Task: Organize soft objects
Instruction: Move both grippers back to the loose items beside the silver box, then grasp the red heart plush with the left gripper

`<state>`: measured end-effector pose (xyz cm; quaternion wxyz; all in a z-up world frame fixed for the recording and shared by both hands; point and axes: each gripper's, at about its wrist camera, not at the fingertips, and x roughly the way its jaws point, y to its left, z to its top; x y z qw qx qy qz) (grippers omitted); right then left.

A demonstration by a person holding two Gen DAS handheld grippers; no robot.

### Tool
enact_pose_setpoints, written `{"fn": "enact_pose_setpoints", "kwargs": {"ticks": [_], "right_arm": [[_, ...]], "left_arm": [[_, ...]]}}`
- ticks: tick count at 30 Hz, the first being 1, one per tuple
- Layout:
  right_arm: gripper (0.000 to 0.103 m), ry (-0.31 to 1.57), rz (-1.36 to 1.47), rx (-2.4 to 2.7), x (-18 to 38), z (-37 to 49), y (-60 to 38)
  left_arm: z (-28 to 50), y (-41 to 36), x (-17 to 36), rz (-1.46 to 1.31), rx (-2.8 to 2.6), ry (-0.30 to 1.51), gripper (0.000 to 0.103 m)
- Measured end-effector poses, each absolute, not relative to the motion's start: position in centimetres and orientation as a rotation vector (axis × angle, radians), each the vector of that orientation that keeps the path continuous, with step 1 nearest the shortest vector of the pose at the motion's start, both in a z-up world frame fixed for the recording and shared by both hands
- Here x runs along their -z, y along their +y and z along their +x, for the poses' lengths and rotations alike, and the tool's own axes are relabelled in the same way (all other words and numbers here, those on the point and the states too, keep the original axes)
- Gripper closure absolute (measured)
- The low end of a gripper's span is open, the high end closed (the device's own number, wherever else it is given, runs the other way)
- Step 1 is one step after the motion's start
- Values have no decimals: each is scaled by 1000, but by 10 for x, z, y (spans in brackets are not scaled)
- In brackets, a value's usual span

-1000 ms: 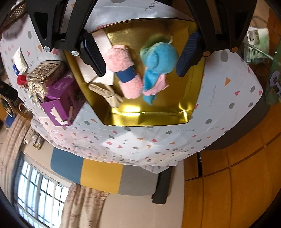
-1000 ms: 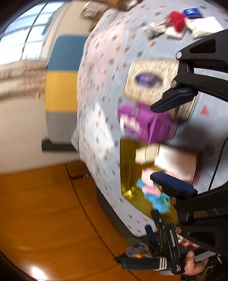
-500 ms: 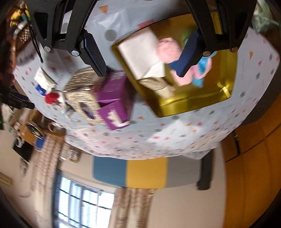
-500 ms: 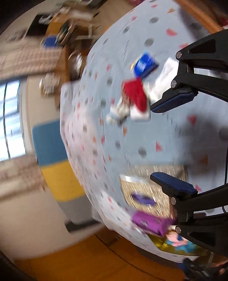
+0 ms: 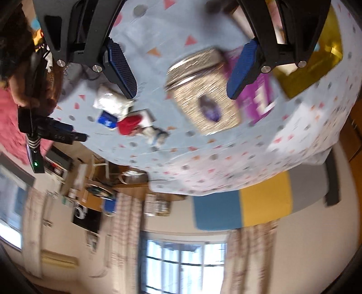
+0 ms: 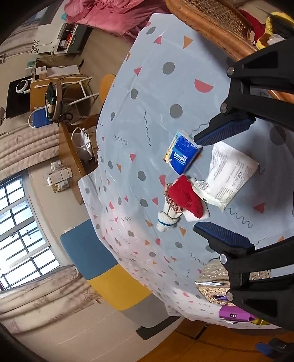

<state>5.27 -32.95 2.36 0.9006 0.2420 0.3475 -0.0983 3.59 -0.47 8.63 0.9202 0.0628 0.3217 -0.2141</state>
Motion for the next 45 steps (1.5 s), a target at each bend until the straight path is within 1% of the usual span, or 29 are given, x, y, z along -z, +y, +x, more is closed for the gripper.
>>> {"fn": "enact_pose_setpoints", "kwargs": {"ticks": [2, 3, 4, 7, 9, 11, 18, 26, 28, 30, 31, 32, 33, 35, 36, 37, 40, 45], "right_arm": [[32, 710, 504, 204, -24, 49, -334], [32, 708, 507, 207, -24, 48, -335], [32, 706, 517, 213, -24, 47, -339], [32, 699, 538, 203, -24, 47, -344], [32, 691, 533, 194, -26, 46, -345], [32, 690, 521, 176, -29, 46, -346], [32, 682, 491, 137, -36, 47, -350], [32, 701, 551, 110, -22, 57, -362], [32, 705, 560, 105, -19, 59, -363], [32, 710, 565, 99, -16, 62, -363], [32, 714, 565, 96, -15, 63, -363], [32, 718, 567, 98, -14, 64, -364], [32, 720, 571, 97, -13, 65, -364], [32, 725, 579, 95, -10, 67, -364], [32, 726, 580, 96, -9, 68, -364], [32, 727, 581, 96, -8, 69, -363], [32, 743, 582, 90, -2, 71, -360], [31, 756, 601, 84, 4, 73, -359]], "left_arm": [[48, -28, -85, 151, 474, 689, 22], [58, -45, -81, 153, 504, 712, 27], [65, -57, -78, 154, 513, 735, 30], [85, -96, -64, 179, 570, 804, 32], [98, -119, -52, 208, 602, 837, 36], [112, -141, -40, 244, 626, 854, 38], [177, -196, 7, 222, 654, 982, 38], [217, -242, 49, 267, 654, 1049, 37], [227, -250, 59, 257, 645, 1080, 36], [235, -256, 65, 228, 653, 1105, 32], [239, -259, 69, 227, 641, 1120, 32], [242, -262, 72, 227, 632, 1131, 34], [244, -265, 76, 228, 632, 1142, 42], [245, -266, 77, 233, 636, 1139, 54], [245, -264, 76, 214, 658, 1140, 71], [245, -262, 74, 192, 676, 1149, 74], [236, -248, 62, 179, 675, 1094, 79], [212, -214, 42, 96, 717, 1053, 79]]}}
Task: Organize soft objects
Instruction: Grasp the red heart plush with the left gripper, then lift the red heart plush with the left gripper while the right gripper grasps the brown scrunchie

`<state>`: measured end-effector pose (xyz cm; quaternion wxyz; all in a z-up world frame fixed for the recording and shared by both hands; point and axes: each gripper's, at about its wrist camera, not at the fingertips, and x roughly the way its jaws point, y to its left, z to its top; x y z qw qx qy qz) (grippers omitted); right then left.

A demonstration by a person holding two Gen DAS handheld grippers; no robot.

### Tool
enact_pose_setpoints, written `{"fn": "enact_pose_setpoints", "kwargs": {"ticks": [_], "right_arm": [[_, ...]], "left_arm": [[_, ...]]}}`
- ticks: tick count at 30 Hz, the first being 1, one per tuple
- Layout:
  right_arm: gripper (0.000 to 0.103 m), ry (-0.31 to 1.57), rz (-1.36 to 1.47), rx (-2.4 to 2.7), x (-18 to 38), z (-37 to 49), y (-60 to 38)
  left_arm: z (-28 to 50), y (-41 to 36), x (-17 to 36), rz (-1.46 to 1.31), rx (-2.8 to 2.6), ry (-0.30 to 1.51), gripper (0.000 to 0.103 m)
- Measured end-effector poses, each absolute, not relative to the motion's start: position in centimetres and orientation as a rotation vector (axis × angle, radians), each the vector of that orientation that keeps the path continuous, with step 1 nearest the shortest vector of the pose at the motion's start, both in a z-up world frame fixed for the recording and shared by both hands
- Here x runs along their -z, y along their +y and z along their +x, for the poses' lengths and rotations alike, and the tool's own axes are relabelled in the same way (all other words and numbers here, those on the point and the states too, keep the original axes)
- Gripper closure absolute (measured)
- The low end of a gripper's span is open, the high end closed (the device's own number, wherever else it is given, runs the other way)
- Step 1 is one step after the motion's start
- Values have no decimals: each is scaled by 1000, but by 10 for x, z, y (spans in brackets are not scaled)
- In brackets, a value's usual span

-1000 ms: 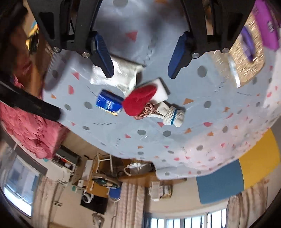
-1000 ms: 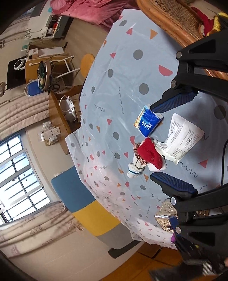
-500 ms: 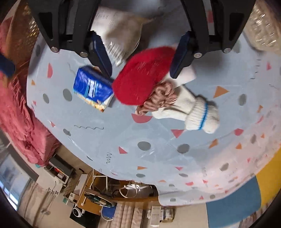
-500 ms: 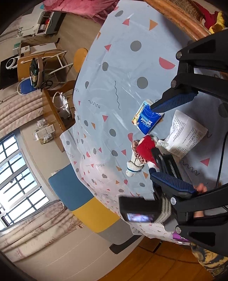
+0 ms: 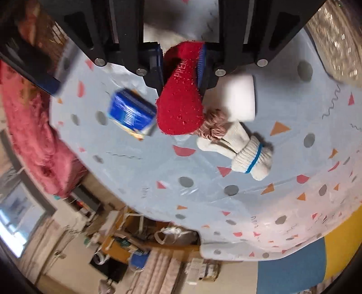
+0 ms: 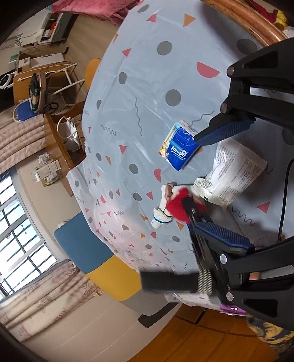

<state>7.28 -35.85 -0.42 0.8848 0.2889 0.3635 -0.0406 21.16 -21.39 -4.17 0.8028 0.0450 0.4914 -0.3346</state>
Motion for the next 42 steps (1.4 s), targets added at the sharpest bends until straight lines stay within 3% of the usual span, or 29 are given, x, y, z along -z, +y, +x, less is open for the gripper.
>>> {"fn": "enact_pose_setpoints", "kwargs": {"ticks": [8, 15, 31, 32, 34, 36, 37, 42], "right_arm": [[32, 813, 679, 25, 12, 87, -363], [32, 891, 588, -79, 11, 131, -343], [32, 1155, 458, 11, 78, 261, -310], [34, 1152, 455, 7, 82, 264, -310], [70, 1149, 431, -2, 84, 264, -307], [76, 1145, 430, 2, 85, 262, -307], [91, 1138, 426, 0, 85, 261, -308], [94, 1056, 441, -29, 59, 241, -311]], "left_arm": [[139, -179, 56, 154, 728, 1042, 79], [88, -150, 77, 212, 676, 1047, 79], [81, -122, 95, 92, 647, 1057, 78], [82, -121, 95, 87, 648, 1058, 78], [82, -120, 96, 76, 650, 1056, 78], [82, -119, 96, 64, 651, 1055, 78], [82, -119, 96, 60, 652, 1054, 78], [83, -114, 94, 54, 656, 1062, 79]]}}
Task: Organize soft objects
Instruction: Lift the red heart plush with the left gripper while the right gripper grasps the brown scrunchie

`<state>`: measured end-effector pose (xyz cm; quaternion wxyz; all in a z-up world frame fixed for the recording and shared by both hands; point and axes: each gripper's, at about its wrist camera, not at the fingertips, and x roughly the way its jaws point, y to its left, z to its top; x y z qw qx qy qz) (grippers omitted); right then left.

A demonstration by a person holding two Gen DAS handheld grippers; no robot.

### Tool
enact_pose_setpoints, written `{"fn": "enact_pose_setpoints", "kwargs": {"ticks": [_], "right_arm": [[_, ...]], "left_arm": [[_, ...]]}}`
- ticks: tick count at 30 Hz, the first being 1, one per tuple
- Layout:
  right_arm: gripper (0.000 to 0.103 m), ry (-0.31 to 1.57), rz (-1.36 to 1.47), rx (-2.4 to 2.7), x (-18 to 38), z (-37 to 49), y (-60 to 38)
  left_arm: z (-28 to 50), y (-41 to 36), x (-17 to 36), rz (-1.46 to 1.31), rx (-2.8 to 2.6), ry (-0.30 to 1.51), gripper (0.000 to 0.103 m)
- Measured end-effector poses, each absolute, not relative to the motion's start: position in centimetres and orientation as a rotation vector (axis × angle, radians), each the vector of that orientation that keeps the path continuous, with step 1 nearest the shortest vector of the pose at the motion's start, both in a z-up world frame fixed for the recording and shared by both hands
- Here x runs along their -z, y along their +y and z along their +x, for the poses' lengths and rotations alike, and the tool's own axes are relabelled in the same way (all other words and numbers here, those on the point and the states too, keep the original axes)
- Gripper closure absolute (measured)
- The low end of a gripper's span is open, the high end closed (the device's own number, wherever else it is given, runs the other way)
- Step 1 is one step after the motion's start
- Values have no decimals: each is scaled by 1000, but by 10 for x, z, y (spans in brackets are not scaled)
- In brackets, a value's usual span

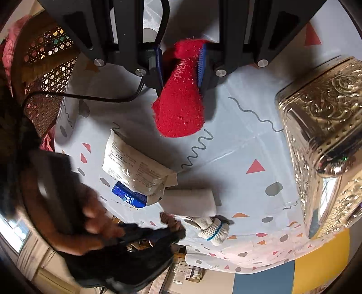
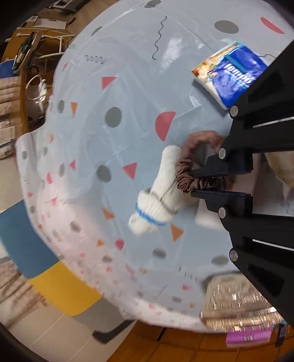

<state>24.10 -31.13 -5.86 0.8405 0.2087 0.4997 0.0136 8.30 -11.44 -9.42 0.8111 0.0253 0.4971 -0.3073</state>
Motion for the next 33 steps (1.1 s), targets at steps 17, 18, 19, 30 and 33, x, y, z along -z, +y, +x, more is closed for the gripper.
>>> {"fn": "enact_pose_setpoints", "kwargs": {"ticks": [17, 18, 19, 30, 33], "right_arm": [[94, 1007, 387, -19, 48, 188, -299], [94, 1006, 382, -36, 48, 188, -297], [94, 1005, 371, -45, 47, 187, -294], [94, 983, 273, -135, 42, 186, -270], [94, 990, 243, -153, 43, 186, -263]], "left_arm": [[106, -111, 11, 64, 600, 908, 79], [110, -108, 3, 59, 594, 891, 79], [113, -105, -6, 54, 583, 869, 79], [136, 4, -86, -112, 330, 707, 79], [130, 36, -94, -129, 246, 680, 79]]}}
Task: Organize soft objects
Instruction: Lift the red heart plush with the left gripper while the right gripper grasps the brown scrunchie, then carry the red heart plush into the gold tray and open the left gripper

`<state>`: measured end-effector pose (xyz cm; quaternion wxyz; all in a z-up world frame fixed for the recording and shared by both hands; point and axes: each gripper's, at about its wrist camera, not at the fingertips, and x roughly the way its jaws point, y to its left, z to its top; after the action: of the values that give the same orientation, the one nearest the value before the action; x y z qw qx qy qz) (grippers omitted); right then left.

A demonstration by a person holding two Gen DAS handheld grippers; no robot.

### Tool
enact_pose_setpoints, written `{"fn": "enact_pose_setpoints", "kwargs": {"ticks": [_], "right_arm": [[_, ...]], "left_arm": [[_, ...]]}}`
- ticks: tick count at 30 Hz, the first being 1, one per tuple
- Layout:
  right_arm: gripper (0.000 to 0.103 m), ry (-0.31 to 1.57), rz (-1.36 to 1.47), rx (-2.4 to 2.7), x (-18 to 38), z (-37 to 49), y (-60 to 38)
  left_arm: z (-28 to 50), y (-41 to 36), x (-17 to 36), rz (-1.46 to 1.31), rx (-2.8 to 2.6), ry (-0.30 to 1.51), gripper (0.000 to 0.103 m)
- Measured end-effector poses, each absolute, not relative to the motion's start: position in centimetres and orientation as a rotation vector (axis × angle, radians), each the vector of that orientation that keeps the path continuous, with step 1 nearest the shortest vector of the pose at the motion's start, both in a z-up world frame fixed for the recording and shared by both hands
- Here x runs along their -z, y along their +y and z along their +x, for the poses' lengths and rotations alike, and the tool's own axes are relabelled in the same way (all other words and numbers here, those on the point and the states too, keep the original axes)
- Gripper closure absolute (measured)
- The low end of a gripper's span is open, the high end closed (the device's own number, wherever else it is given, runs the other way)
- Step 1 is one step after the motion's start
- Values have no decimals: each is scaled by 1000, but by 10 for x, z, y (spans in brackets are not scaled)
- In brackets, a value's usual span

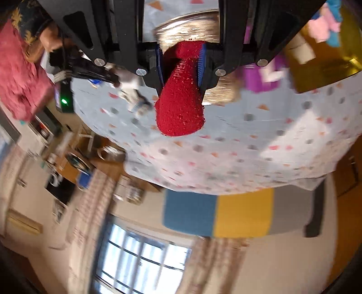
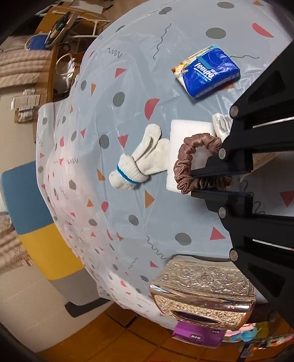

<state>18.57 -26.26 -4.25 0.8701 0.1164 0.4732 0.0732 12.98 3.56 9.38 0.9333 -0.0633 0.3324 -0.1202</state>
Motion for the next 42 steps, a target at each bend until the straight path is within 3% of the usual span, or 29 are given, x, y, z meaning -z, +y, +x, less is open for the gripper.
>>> {"fn": "enact_pose_setpoints", "kwargs": {"ticks": [17, 33, 36, 40, 42], "right_arm": [[94, 1070, 88, -205, 58, 185, -233], [94, 1088, 30, -179, 63, 187, -228], [94, 1088, 29, -177, 64, 187, -228], [94, 1089, 27, -178, 64, 187, -228], [94, 1090, 19, -178, 65, 188, -226]], "left_arm": [[65, 136, -61, -178, -5, 703, 79], [44, 261, 13, -326, -297, 822, 78], [41, 277, 22, -354, -350, 836, 66], [35, 291, 29, -373, -379, 843, 62], [35, 295, 32, -373, -390, 846, 48]]}}
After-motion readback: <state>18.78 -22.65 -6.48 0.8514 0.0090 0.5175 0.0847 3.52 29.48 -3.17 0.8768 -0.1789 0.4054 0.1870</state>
